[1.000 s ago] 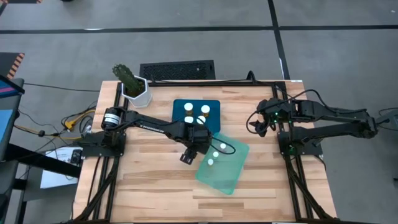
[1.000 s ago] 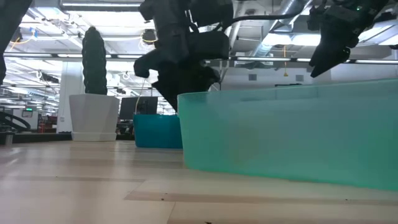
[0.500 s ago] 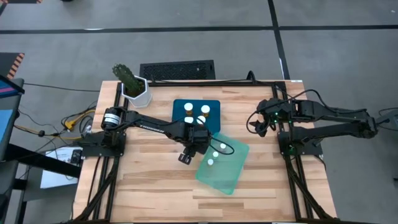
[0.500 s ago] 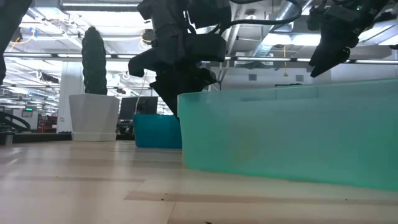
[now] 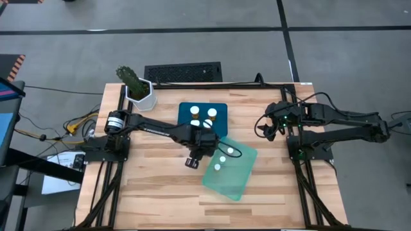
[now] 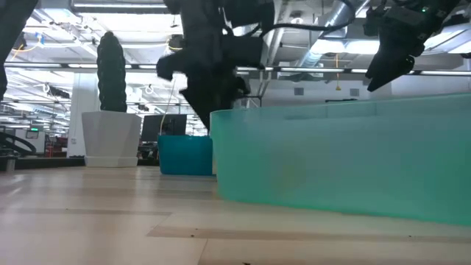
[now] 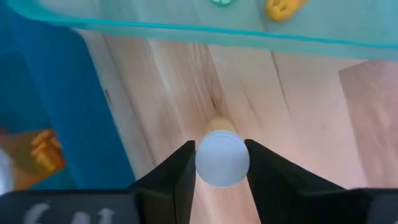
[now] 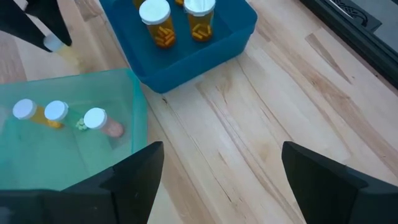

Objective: Pick and place medicine bottles into bin by pill shape (circle, oval)
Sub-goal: Put the small yellow pill bottle into the green bin

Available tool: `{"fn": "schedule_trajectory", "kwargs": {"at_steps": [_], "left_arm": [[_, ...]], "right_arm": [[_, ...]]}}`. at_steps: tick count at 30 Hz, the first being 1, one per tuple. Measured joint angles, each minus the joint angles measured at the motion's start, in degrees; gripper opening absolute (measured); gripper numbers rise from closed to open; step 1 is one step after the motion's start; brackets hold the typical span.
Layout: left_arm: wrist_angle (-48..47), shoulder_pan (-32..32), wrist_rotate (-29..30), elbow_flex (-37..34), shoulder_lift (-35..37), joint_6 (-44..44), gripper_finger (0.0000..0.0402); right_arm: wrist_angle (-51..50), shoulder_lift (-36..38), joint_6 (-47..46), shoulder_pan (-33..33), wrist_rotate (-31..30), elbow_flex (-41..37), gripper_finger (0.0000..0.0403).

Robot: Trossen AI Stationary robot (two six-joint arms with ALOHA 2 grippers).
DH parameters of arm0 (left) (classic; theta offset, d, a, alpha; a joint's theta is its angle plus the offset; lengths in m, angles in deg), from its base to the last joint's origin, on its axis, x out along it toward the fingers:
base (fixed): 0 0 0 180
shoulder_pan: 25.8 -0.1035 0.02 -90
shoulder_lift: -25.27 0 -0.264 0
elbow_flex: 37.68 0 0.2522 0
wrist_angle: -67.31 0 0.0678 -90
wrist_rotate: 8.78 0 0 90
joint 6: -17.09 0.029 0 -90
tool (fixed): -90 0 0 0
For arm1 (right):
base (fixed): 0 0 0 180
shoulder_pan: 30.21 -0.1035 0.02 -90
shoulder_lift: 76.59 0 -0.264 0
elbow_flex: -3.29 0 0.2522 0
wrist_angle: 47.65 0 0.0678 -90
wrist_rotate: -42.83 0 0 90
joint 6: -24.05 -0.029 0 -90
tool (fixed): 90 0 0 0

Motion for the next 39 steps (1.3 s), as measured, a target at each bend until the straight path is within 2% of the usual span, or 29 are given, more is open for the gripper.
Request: {"fn": "schedule_trajectory", "kwargs": {"at_steps": [10,16,25,39], "left_arm": [[-12.48,3.14,1.75,15.62,0.0,-5.29,0.0118],[-12.64,7.29,3.52,23.92,0.0,-9.83,0.0119],[-8.94,14.09,8.66,24.42,-2.99,-10.67,0.012],[-6.82,16.04,6.72,24.3,-13.5,-9.51,0.012]], "right_arm": [[0.02,0.0,-0.58,0.0,0.0,0.0,0.0333],[0.02,0.0,-2.47,0.0,0.0,0.0,0.0333],[0.0,0.0,-4.06,0.0,0.0,0.0,0.0333],[-0.02,0.0,-5.92,-0.04,0.0,0.0,0.0333]]}}
